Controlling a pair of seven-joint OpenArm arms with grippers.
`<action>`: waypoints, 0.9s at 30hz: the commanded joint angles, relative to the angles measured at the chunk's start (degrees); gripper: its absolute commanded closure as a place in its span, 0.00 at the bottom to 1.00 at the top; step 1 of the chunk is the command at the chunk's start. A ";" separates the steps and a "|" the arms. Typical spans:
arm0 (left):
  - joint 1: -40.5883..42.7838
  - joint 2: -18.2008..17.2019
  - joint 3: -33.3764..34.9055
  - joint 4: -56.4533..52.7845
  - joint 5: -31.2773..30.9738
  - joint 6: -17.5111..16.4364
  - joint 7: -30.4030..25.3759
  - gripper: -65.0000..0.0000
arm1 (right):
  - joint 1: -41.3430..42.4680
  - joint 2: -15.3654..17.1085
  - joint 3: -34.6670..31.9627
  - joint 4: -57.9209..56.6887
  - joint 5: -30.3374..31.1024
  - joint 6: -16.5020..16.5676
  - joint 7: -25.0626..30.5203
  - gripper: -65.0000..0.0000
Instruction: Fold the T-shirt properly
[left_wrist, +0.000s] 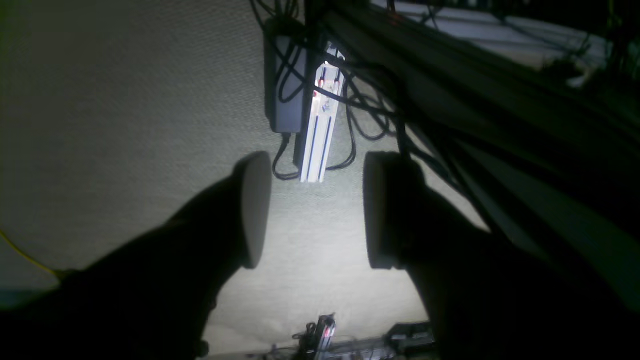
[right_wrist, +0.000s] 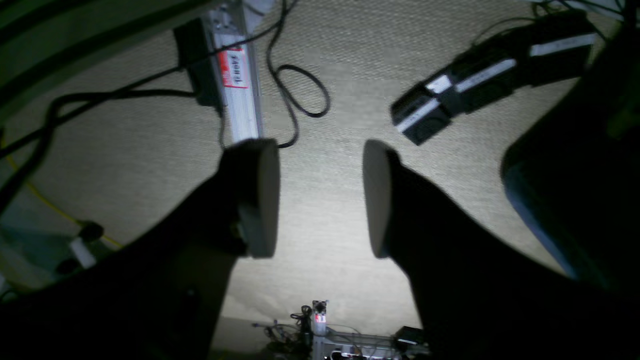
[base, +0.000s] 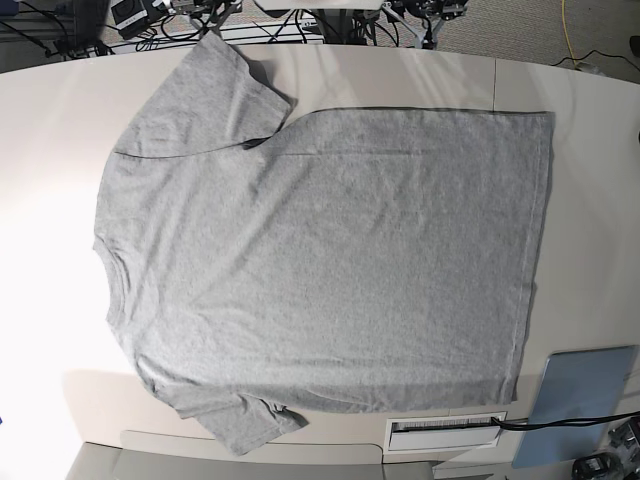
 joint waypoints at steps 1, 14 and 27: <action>0.79 -0.04 -0.07 0.39 -0.09 -0.26 -0.26 0.52 | -0.33 0.90 0.13 0.26 -0.04 0.57 0.02 0.59; 12.48 -0.07 -0.04 16.61 2.62 -2.47 -2.29 0.52 | -3.80 4.66 0.13 1.55 0.15 6.23 4.11 0.60; 24.68 -0.04 -0.04 37.86 -1.36 -6.75 1.70 0.52 | -18.53 4.68 0.13 23.71 3.45 6.21 6.16 0.60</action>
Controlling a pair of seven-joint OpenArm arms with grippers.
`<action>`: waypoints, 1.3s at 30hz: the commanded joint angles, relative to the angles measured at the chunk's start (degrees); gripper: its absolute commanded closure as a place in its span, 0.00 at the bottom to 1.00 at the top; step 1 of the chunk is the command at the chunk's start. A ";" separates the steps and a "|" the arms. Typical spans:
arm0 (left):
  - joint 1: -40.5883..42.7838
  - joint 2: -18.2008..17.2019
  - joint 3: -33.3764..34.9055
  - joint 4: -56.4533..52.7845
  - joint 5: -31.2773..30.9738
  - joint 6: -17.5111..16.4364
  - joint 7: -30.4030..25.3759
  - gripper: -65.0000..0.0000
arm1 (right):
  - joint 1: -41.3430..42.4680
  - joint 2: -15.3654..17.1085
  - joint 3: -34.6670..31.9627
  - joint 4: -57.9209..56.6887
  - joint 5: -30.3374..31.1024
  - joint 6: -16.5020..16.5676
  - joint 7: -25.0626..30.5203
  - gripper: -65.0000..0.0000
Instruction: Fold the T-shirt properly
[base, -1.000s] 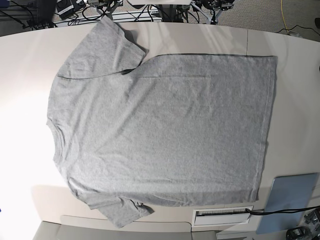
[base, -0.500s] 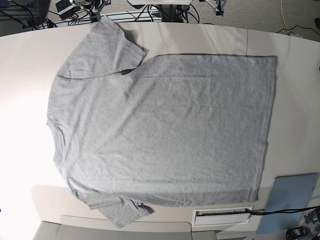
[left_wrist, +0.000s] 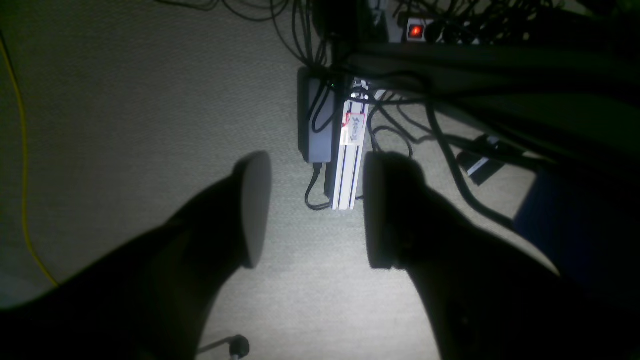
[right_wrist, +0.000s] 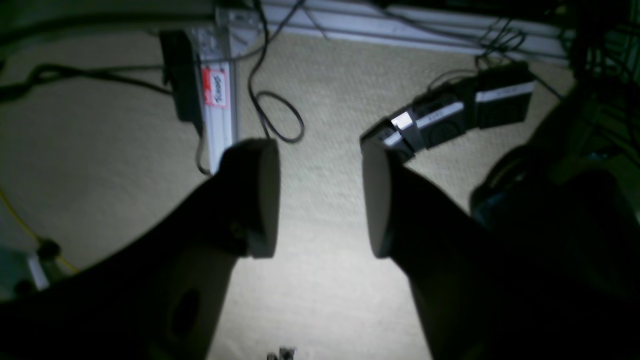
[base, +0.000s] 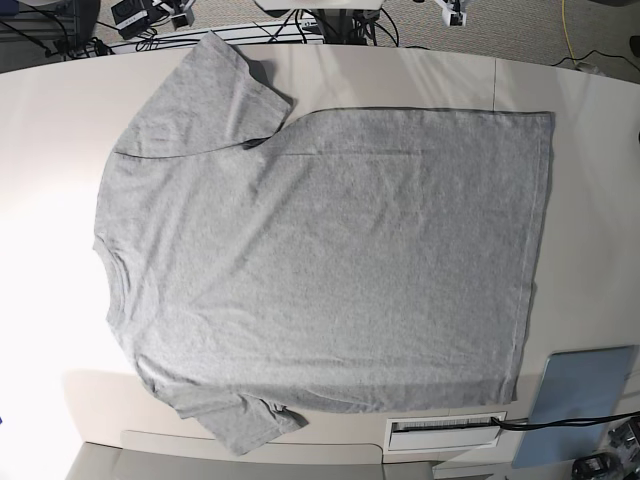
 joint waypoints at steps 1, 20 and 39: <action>1.49 -0.24 -0.04 1.27 -0.68 -0.22 -0.20 0.52 | -1.55 0.66 0.15 1.42 0.59 0.13 0.22 0.60; 3.85 -0.24 -0.04 4.68 -2.97 -0.24 0.68 0.52 | -3.54 0.68 0.15 4.96 1.84 0.11 -3.48 0.60; 5.20 -0.70 -0.04 8.31 -2.95 -0.26 2.82 0.52 | -4.50 0.68 0.15 4.96 1.81 0.13 -3.43 0.60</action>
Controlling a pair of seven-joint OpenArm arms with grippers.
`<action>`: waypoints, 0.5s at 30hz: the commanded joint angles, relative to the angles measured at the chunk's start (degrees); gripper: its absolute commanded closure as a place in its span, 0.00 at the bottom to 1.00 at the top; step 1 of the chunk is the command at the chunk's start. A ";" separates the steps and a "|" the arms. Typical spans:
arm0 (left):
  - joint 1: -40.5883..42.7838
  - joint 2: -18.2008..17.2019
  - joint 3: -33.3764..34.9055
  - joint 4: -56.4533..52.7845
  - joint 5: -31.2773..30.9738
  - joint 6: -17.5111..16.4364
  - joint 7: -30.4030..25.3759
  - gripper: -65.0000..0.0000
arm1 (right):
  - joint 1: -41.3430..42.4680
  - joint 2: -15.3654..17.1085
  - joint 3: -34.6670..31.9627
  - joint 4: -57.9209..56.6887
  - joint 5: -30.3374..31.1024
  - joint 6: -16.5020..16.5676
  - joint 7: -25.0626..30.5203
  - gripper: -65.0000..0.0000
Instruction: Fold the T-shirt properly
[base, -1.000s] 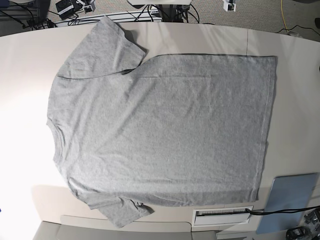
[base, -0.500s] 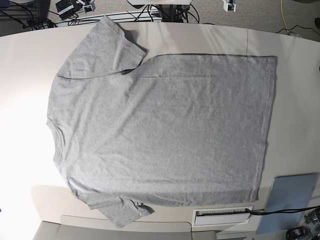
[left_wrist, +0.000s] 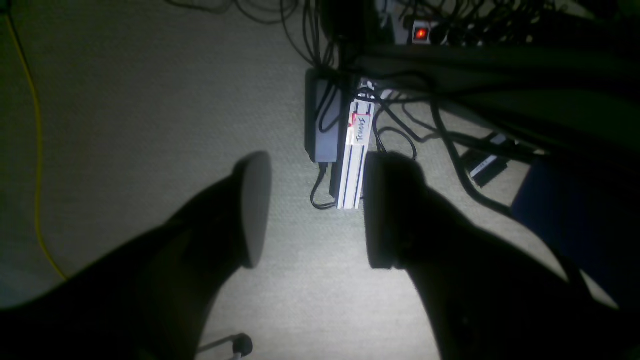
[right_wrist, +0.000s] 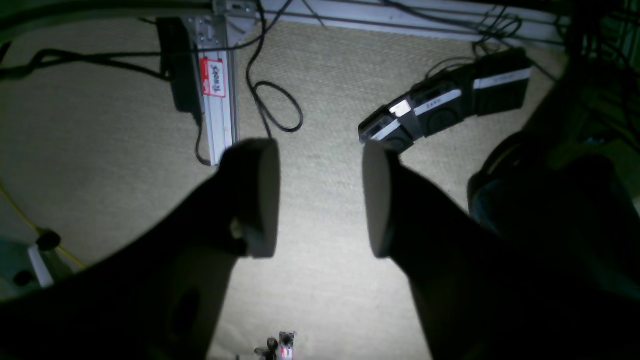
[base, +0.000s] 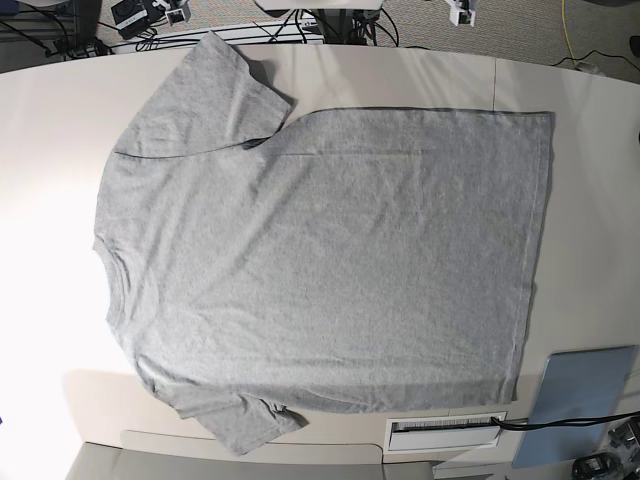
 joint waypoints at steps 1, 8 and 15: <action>1.53 -0.20 -0.07 1.49 -0.17 -0.26 -0.39 0.52 | -1.07 0.57 0.15 0.37 0.28 0.13 0.26 0.60; 6.54 -0.22 -0.07 11.28 -0.15 -0.26 -0.42 0.52 | -4.24 1.29 0.15 4.02 0.37 0.11 0.46 0.60; 11.76 -1.03 -0.07 23.12 3.13 -0.24 -0.26 0.52 | -14.19 3.76 0.15 20.81 3.76 0.11 0.17 0.60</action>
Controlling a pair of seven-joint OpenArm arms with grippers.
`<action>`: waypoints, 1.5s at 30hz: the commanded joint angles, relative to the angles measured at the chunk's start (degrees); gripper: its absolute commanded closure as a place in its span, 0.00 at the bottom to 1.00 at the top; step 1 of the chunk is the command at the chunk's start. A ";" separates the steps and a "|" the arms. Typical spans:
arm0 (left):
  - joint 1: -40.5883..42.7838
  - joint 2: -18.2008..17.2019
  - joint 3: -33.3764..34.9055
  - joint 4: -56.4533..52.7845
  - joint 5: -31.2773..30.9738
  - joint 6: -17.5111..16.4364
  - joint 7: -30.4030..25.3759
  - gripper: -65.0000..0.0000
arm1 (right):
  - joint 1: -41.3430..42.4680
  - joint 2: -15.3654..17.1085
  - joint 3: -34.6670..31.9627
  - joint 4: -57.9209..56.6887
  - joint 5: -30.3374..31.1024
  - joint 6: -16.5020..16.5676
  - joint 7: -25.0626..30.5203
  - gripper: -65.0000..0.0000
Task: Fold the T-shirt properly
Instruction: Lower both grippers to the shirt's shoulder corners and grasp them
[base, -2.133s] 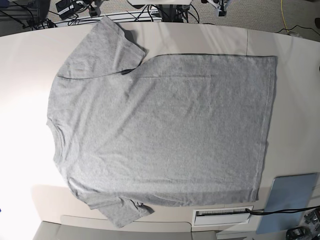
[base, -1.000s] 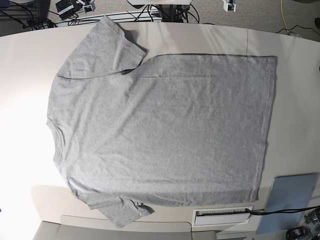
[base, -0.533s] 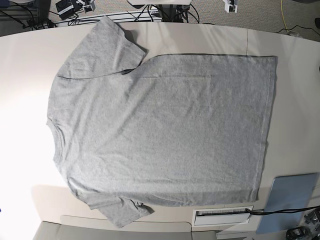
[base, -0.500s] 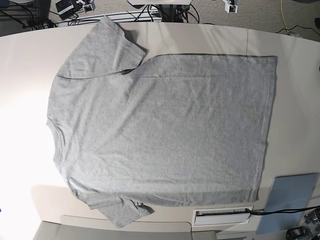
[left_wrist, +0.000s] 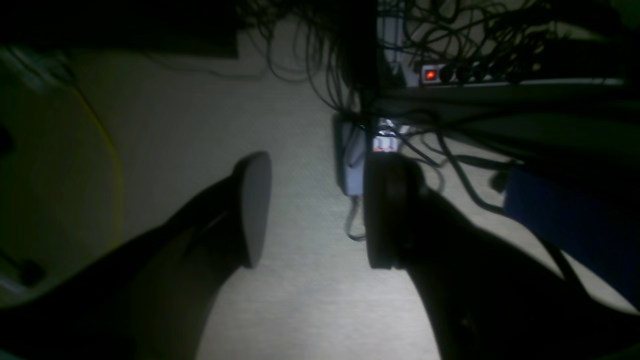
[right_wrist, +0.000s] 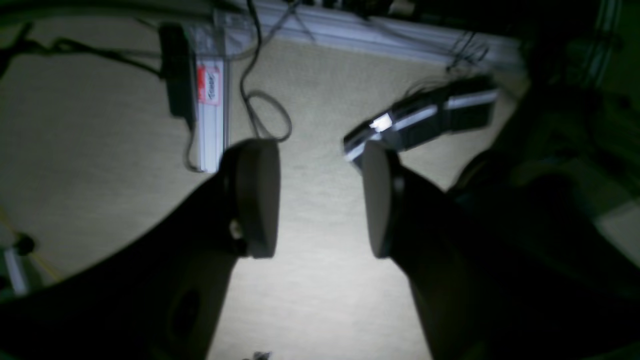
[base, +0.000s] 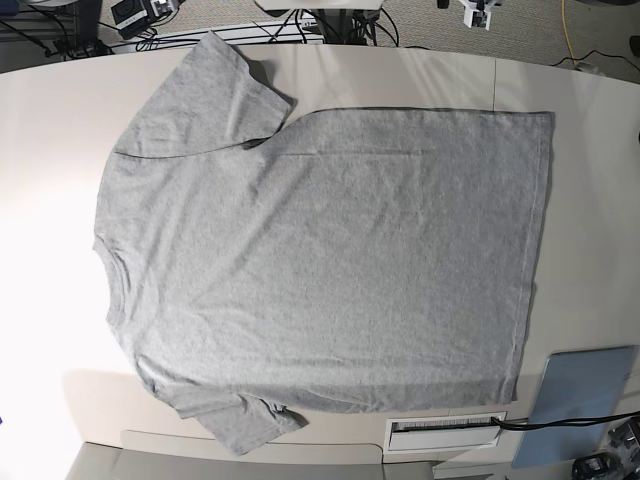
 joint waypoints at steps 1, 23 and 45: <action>1.62 -1.03 -0.20 2.27 0.52 -0.22 -0.37 0.52 | -2.36 1.16 0.26 3.08 0.39 0.09 0.68 0.60; 9.60 -22.49 -0.20 31.50 16.65 -0.35 0.76 0.52 | -20.79 12.35 0.33 50.49 -5.33 -4.44 -13.49 0.60; -13.49 -32.44 3.48 11.61 24.87 -18.51 -12.57 0.42 | -19.50 12.35 0.31 59.58 -15.76 -7.82 -13.20 0.59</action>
